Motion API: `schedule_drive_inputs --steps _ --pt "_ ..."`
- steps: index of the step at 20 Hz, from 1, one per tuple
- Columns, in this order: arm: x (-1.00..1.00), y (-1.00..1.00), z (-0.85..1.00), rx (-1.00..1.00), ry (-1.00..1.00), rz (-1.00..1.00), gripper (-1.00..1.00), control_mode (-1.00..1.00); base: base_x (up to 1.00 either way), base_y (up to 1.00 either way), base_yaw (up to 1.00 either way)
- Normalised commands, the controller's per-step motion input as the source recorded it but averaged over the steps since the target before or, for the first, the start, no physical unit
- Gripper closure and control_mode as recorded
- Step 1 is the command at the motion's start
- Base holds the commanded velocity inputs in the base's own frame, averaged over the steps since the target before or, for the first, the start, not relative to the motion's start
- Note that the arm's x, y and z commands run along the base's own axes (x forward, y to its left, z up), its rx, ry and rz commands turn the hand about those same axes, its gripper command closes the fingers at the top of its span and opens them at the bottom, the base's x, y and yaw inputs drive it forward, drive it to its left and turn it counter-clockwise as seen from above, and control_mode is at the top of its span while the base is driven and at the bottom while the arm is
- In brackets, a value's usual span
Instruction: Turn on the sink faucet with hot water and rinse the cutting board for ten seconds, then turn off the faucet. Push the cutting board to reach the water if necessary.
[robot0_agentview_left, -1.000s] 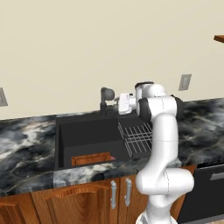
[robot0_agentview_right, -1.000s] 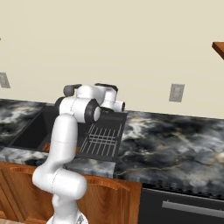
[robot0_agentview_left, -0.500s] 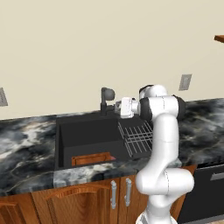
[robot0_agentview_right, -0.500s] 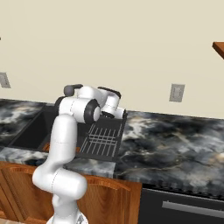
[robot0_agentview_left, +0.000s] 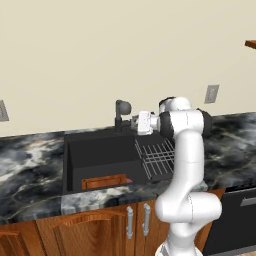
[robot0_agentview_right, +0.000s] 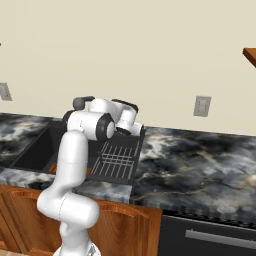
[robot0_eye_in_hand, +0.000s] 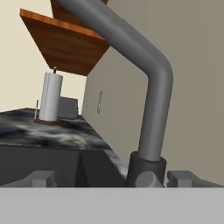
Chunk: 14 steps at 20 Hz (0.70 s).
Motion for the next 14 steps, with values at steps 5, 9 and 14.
schedule_drive_inputs --steps 5,9,14 --pt "0.02 0.00 -0.01 0.00 0.00 0.00 -1.00 -1.00 0.00 0.00 0.00" --pt "0.00 0.00 0.00 0.00 0.00 0.00 -1.00 -1.00 0.00 0.00 0.00" --pt "0.00 0.00 0.00 0.00 0.00 0.00 1.00 -1.00 0.00 0.00 0.00"
